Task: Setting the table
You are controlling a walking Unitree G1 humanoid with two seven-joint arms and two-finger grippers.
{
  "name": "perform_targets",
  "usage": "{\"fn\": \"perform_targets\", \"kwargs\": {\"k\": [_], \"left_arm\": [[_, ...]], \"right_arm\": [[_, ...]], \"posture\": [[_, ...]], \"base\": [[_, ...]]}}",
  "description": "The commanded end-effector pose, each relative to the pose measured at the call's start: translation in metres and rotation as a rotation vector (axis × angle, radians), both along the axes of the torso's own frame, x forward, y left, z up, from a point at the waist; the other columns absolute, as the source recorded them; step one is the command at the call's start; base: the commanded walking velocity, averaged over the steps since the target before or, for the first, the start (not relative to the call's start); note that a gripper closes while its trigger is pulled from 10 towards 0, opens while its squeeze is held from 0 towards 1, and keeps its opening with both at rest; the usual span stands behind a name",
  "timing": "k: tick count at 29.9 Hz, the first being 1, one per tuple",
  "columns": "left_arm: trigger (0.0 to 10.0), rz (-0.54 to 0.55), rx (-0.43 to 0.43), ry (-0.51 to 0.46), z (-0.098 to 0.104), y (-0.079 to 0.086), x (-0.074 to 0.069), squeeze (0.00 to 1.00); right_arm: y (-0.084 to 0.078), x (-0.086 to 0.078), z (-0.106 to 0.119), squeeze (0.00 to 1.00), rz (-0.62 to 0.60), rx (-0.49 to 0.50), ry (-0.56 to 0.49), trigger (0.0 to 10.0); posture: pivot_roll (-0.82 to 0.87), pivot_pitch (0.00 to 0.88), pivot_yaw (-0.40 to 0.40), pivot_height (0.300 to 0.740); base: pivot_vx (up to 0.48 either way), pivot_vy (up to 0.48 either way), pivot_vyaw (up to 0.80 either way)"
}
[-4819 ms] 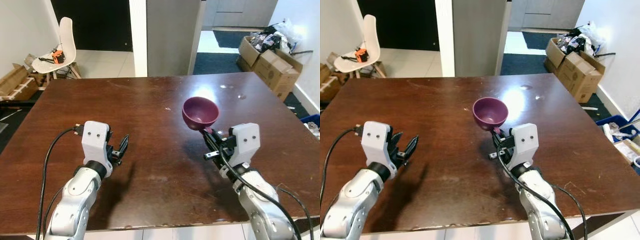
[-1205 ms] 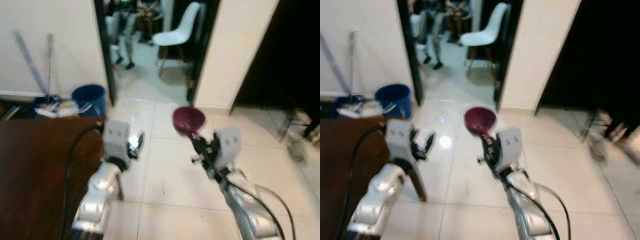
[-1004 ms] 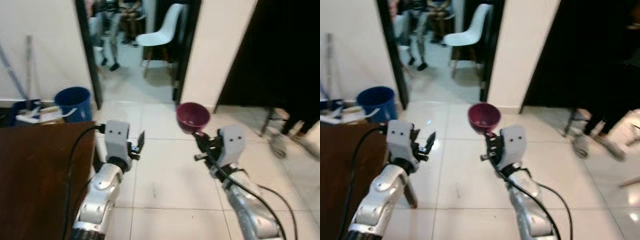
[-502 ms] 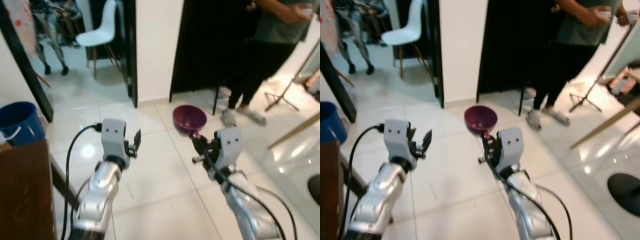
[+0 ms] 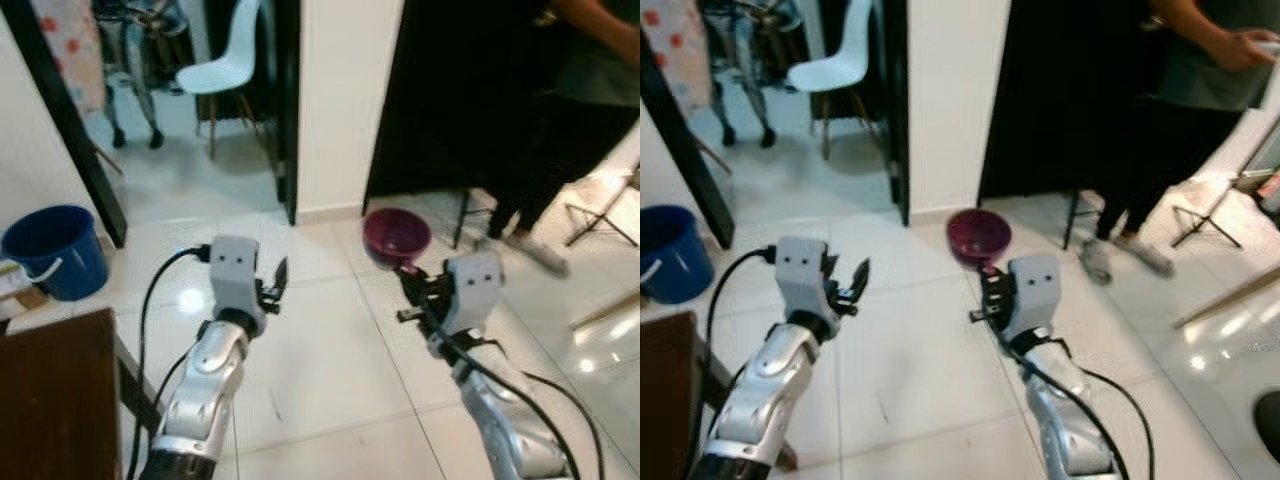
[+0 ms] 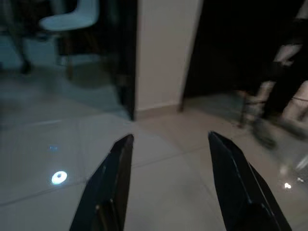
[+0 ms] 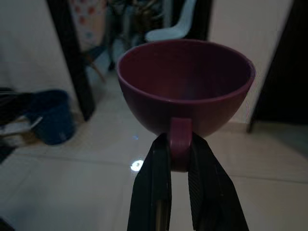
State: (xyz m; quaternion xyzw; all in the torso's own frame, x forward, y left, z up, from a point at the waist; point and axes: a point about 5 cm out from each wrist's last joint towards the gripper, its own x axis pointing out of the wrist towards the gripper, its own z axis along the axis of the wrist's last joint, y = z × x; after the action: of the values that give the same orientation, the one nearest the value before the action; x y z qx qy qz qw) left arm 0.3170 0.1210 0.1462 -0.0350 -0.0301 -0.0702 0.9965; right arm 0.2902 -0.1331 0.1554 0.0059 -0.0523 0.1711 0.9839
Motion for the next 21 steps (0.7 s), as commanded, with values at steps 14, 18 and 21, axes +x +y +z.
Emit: {"fn": "perform_targets", "kwargs": {"k": [14,18,21], "left_arm": [[10.0,-0.024,-0.006,0.031,-0.005,-0.0101,-0.0009,0.0],[10.0,-0.024,-0.006,0.031,-0.0051,-0.01,-0.0003,0.0],[10.0,-0.024,-0.006,0.029,-0.0049,-0.0099,0.0002,0.0]], "right_arm": [[-0.0106,-0.0012,-0.0048,0.0,-0.033,-0.02,0.023,10.0],[-0.0103,-0.0014,-0.0049,0.0,-0.033,-0.02,0.023,10.0],[-0.0102,-0.0014,-0.0048,0.0,-0.034,-0.02,0.022,10.0]], "posture": [[-0.14,0.0,0.065,0.74],[-0.14,0.0,0.068,0.74],[-0.14,0.0,0.069,0.74]], "base": [[0.46,0.0,-0.79],[0.385,0.0,-0.79],[0.426,0.0,-0.79]]}}
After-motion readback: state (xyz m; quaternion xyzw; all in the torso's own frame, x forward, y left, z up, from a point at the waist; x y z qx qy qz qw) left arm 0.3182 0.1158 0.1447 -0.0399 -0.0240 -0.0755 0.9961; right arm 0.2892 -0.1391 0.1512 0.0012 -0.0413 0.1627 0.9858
